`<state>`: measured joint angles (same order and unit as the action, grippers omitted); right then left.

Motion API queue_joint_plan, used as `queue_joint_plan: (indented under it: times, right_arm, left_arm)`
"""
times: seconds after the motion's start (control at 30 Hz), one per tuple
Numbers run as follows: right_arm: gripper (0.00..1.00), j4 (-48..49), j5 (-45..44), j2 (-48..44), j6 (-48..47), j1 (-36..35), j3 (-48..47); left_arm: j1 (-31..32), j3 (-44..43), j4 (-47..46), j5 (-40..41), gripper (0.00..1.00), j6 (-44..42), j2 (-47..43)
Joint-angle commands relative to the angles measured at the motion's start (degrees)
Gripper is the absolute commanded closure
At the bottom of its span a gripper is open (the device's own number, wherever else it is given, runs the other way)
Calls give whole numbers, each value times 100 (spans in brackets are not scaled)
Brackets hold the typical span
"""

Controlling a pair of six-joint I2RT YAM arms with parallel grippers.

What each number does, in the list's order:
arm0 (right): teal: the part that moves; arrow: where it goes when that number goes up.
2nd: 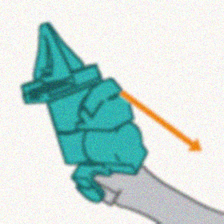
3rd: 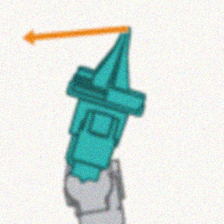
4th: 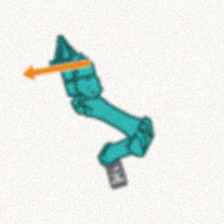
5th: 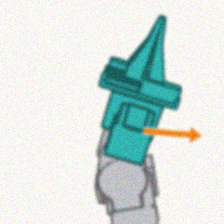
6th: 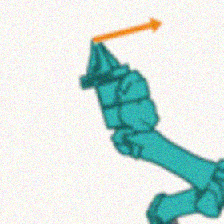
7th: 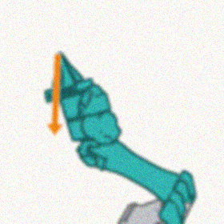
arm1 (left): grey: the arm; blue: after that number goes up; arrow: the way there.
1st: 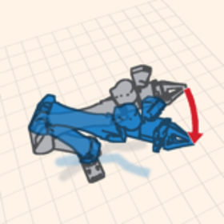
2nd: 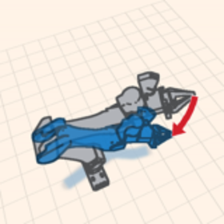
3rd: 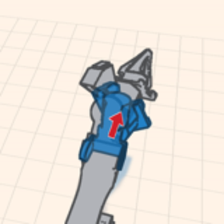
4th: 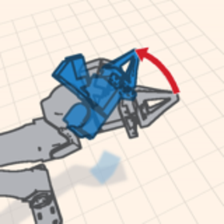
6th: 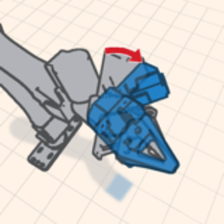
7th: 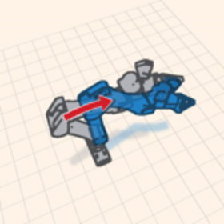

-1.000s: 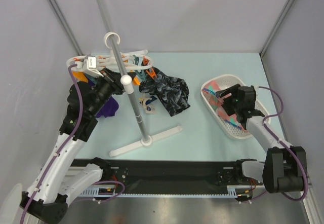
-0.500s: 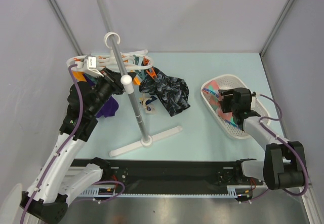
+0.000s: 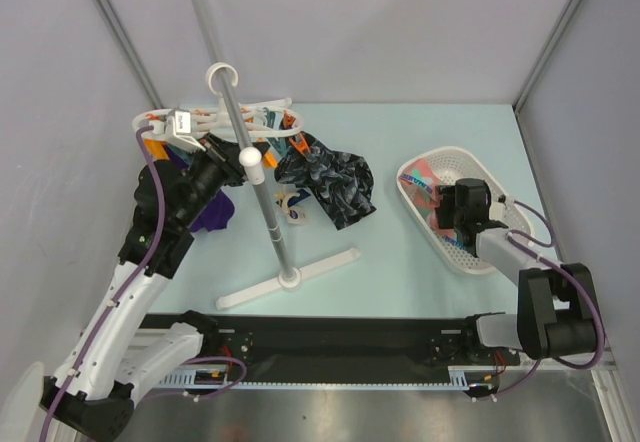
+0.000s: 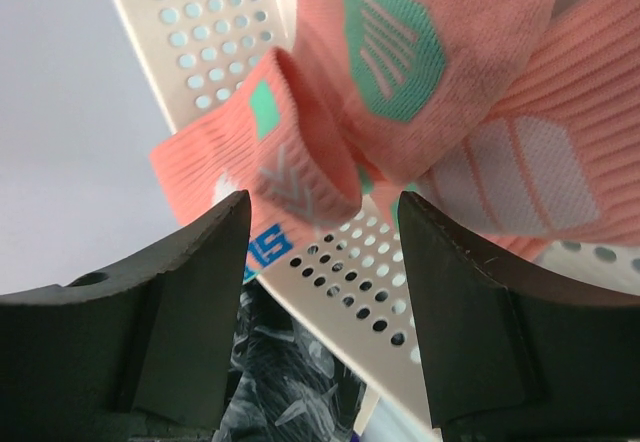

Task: Clip the socks to the hanger
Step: Pick up the sock from the bin.

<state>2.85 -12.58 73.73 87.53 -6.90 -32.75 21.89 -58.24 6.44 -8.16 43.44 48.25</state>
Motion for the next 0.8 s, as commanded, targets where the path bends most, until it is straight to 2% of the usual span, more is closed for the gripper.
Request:
queue_joint_plan:
  times: [0.0,0.23,0.43,0.53,0.67,0.77]
  right_arm:
    - [35,470,0,264,159,30,-47]
    - [36,805,62,642,89,-22,-205]
    - [41,761,45,581,-16,48,-355]
    - [48,813,202,616,10,127,-363]
    - [51,831,362,616,-7,197,-407]
    - [61,1059,396,773,-192,294,-434]
  left_arm:
    - [-9,-3,270,8,100,86,44]
    - [-9,-3,306,34,100,77,18]
    - [-9,-39,367,60,100,42,9]
    - [-9,-38,367,69,100,42,9]
    - [-9,-12,350,60,100,59,9]
    - [-9,-12,367,61,100,59,0]
